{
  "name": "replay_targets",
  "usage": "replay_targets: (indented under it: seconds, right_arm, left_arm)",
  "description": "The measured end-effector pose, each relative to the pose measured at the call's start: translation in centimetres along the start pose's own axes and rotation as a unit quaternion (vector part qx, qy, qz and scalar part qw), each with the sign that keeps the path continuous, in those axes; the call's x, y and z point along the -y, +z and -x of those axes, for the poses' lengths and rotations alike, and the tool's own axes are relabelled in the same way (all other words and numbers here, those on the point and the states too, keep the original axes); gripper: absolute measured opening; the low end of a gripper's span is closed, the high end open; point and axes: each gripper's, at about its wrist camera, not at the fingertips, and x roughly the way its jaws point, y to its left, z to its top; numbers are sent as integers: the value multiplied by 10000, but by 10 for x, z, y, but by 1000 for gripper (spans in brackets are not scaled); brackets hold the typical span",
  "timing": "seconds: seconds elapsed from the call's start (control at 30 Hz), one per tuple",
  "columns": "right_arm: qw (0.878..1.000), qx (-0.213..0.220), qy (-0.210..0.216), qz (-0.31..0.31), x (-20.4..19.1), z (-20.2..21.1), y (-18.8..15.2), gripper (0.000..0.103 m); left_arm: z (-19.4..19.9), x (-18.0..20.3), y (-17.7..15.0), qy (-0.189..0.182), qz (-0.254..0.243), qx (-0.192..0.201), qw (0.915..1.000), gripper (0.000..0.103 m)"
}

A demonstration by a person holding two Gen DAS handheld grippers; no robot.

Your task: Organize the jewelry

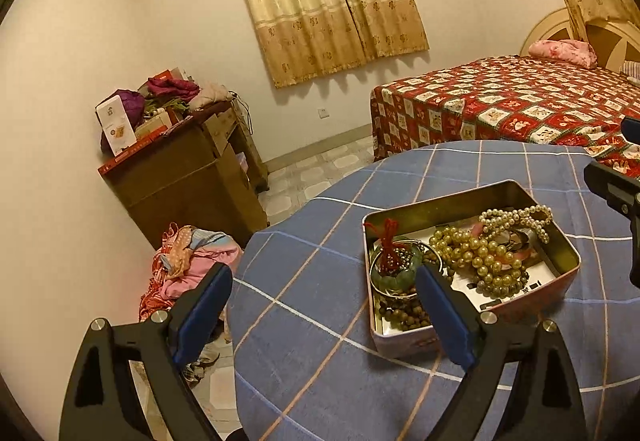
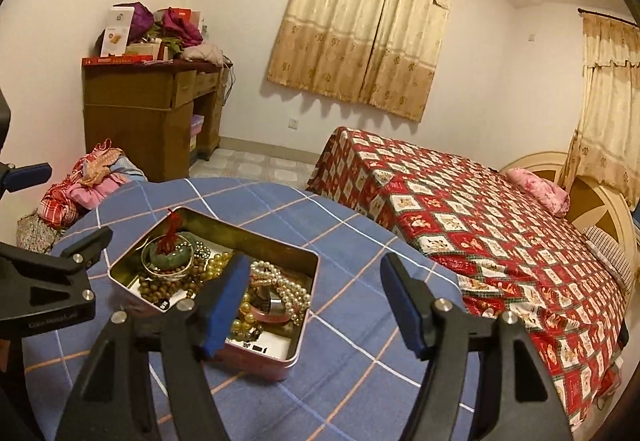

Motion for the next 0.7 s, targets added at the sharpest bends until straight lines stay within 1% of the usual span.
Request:
replay_targets:
  seconds: [0.7]
  right_arm:
    - [10000, 27, -23, -1, 0, 4, -1, 72]
  left_arm:
    - [4, -1, 2, -17, 45, 36, 10000, 93]
